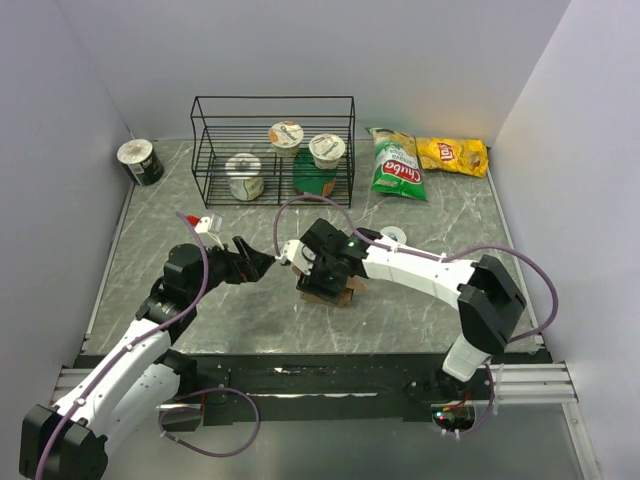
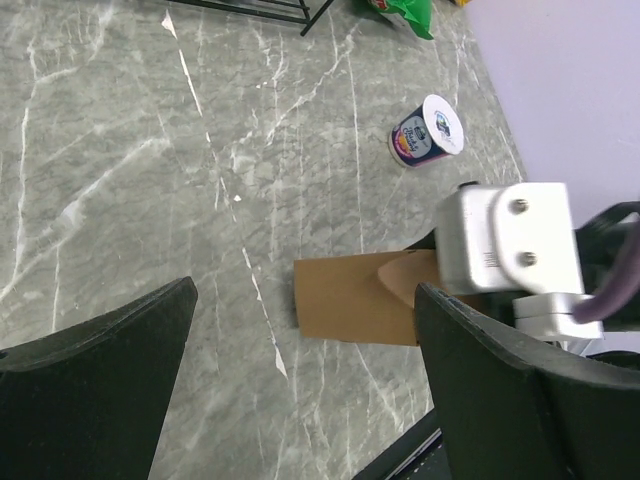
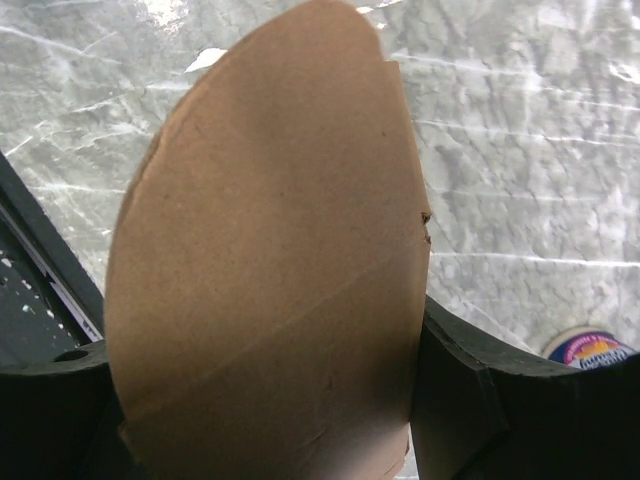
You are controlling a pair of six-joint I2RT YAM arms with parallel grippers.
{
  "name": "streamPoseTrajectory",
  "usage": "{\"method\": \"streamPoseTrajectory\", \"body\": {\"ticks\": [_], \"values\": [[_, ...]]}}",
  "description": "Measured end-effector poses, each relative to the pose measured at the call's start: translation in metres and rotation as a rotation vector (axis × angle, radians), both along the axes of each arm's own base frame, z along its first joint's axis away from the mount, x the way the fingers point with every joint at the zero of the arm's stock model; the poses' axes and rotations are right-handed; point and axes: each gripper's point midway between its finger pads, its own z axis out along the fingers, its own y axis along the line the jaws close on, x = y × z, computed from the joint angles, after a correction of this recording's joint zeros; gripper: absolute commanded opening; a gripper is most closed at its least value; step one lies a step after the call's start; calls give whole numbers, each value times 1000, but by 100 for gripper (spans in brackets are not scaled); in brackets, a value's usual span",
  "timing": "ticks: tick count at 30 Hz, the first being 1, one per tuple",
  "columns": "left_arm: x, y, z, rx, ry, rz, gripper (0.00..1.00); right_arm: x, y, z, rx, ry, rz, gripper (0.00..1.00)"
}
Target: Fold the paper box
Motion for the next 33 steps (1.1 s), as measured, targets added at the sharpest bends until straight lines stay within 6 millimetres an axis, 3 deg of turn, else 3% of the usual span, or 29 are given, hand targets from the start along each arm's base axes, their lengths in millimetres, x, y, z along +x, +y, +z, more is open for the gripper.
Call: {"method": "streamPoseTrajectory", "body": {"ticks": [4,6,11,12,19,24,33], "values": [[0,0,0,5,-3,-1,96,1,3,-6,-15,17,10,72],[0,0,-1,6,-1,-1,96,1,4,-7,-16,20,12,83],[1,0,-6,11,11,-1,96,3,7,-8,-17,21,12,93],[1,0,-7,13,15,1,96,3,7,-7,-15,20,12,98],[2,1,-7,16,10,7,96,5,9,1,10,1,9,100],[3,1,-6,21,-2,2,96,14,13,32,93,-83,-24,100],[4,-5,-7,29,-31,-40,97,32,7,115,293,-302,-155,100]]}}
